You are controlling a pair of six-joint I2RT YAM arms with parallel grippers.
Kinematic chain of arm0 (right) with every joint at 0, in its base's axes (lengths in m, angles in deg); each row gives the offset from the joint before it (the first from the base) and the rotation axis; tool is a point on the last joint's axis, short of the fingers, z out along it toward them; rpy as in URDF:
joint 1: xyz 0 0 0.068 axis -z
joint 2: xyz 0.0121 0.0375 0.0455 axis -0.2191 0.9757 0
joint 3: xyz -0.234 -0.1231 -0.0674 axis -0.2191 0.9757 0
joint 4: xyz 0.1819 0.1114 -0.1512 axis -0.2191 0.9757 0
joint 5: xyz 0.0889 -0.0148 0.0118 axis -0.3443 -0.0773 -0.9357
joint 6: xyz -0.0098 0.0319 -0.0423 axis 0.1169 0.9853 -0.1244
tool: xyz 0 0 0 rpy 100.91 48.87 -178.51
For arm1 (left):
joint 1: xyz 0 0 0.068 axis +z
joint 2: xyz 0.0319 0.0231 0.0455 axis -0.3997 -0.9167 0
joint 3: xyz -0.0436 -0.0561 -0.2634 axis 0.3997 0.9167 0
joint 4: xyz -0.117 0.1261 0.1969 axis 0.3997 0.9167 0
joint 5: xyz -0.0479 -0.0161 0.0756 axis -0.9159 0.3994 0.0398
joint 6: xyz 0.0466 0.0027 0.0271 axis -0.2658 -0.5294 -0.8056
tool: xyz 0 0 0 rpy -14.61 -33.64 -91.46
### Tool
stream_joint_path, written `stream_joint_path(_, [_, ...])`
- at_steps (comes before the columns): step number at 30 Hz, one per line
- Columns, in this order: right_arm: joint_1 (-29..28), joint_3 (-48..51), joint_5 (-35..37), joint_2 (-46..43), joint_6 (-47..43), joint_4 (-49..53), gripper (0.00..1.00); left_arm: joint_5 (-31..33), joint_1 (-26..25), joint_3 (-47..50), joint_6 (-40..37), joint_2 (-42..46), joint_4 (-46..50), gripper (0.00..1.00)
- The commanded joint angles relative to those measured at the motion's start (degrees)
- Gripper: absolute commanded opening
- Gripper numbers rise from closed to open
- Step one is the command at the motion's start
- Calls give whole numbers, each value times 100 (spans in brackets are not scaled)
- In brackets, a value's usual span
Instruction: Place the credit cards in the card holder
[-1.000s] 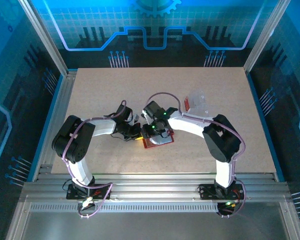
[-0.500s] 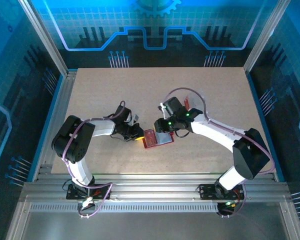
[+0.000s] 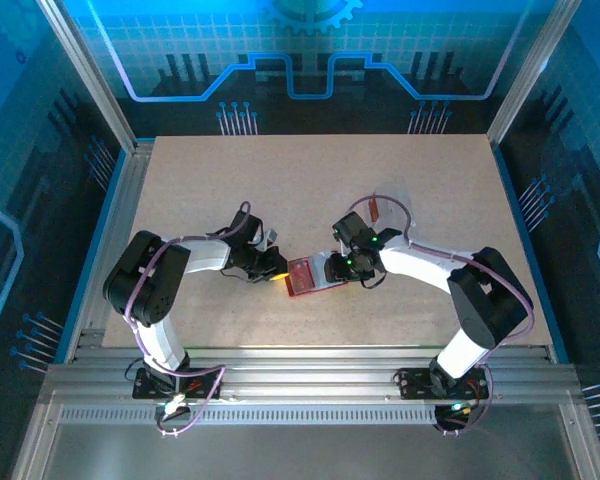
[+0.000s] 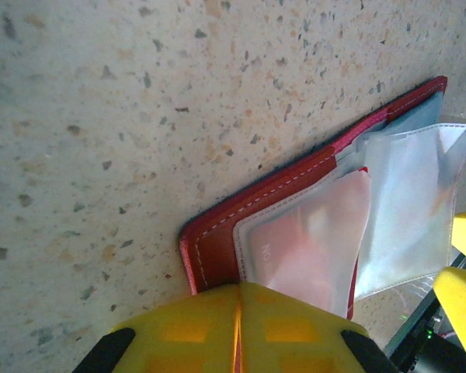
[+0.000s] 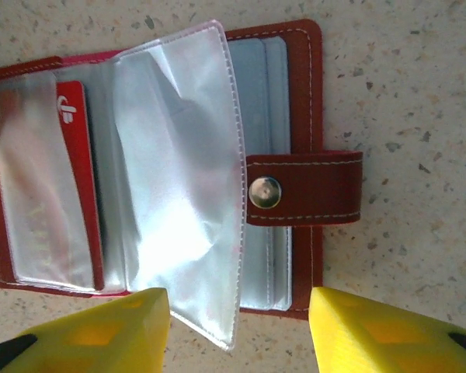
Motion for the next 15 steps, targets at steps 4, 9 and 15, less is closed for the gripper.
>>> stream_joint_path(4, [-61, -163, -582, 296, 141, -300, 50, 177, -6, 151, 22, -133, -11, 11])
stream_joint_path(9, [-34, -393, -1027, 595, 219, -457, 48, 173, -6, 178, 23, -95, -8, 11])
stream_joint_path(15, [-339, -688, -1012, 496, 84, -464, 45, 153, -6, 141, 56, -169, -37, 11])
